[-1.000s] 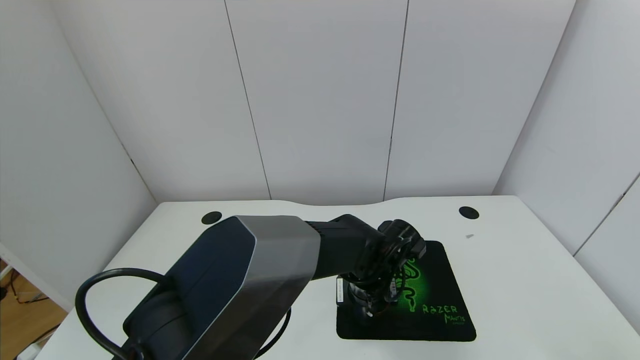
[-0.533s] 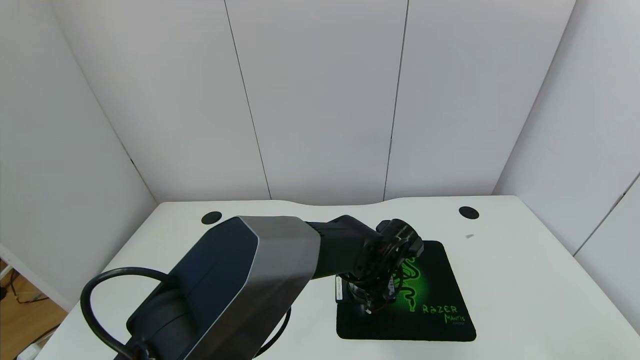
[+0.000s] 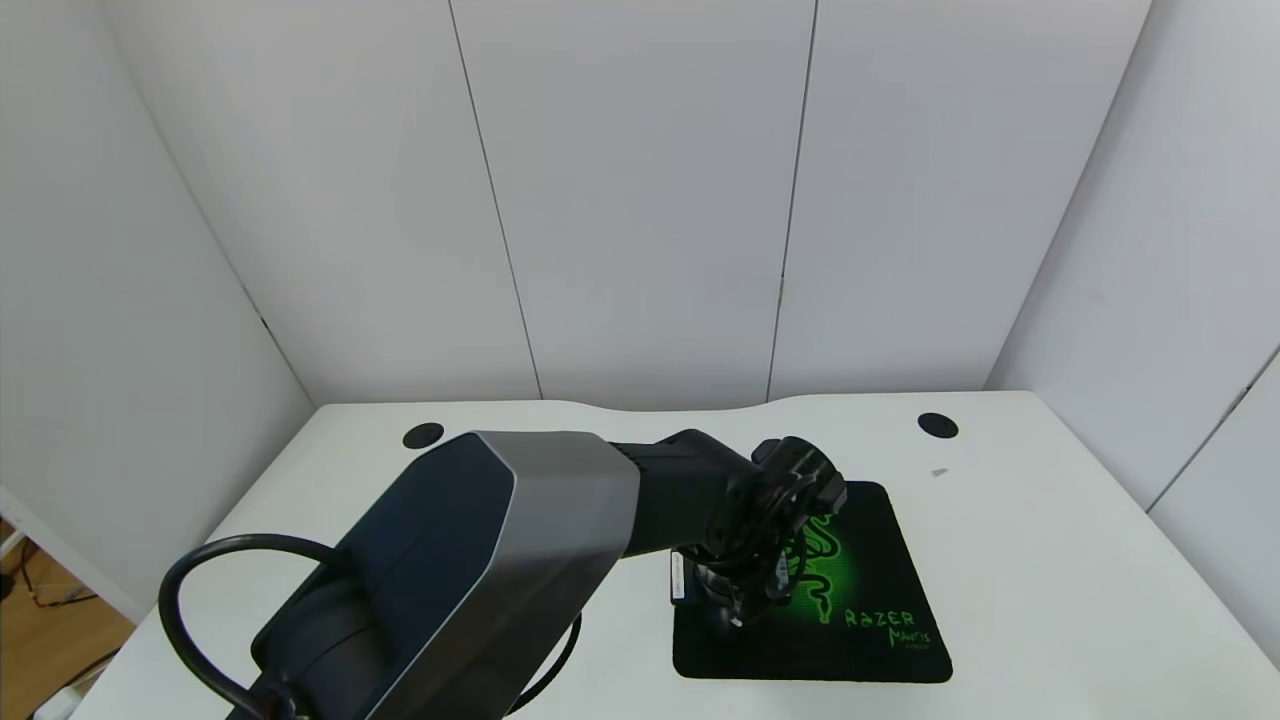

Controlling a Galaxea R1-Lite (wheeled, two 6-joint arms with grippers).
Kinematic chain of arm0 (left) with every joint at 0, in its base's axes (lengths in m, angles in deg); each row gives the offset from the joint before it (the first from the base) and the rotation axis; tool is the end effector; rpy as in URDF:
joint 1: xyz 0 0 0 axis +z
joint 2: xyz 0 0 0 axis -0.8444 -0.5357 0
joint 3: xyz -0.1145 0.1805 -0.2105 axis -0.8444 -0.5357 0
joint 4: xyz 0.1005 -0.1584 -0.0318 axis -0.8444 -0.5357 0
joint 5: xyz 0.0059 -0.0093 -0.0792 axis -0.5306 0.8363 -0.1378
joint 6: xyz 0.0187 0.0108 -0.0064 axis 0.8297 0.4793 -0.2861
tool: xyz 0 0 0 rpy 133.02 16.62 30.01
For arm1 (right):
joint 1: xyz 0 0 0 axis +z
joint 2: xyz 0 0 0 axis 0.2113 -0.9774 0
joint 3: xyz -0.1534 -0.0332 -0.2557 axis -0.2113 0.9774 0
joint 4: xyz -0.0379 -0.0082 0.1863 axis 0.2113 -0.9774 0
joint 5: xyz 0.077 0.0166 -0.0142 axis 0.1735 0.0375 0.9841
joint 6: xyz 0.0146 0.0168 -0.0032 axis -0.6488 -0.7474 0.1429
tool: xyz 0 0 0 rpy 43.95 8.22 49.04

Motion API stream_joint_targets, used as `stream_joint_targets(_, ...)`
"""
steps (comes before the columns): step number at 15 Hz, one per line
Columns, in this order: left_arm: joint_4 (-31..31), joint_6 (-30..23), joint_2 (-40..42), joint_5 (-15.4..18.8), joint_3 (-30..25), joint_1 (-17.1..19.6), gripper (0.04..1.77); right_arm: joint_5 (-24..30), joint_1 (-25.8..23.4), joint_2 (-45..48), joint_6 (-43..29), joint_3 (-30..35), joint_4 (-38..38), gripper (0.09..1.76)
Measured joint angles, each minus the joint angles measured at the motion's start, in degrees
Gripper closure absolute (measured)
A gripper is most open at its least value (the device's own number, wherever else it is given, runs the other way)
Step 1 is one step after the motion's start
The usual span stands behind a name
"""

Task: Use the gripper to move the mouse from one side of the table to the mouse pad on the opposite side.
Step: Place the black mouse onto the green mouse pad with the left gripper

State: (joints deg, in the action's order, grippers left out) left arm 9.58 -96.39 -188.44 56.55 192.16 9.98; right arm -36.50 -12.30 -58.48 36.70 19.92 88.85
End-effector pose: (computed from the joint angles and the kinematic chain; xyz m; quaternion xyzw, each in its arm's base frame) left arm 0.3205 -0.3416 0.0626 -0.0274 0.5262 -0.0200 0.8497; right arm -0.0228 -0.0001 0.0760 0.0100 -0.0019 -0.0017 0.9999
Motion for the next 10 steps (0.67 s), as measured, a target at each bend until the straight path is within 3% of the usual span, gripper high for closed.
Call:
stream_joint_targets(4,-0.02,0.11,0.26,0.0,-0.05,0.0,0.41,0.0,0.0,0.0,0.0,0.0,0.0,0.14)
stream_joint_targets(10,-0.07,0.28,0.8,0.02,-0.09,-0.07,0.25,-0.01,0.0,0.0,0.0,0.0,-0.02,0.14)
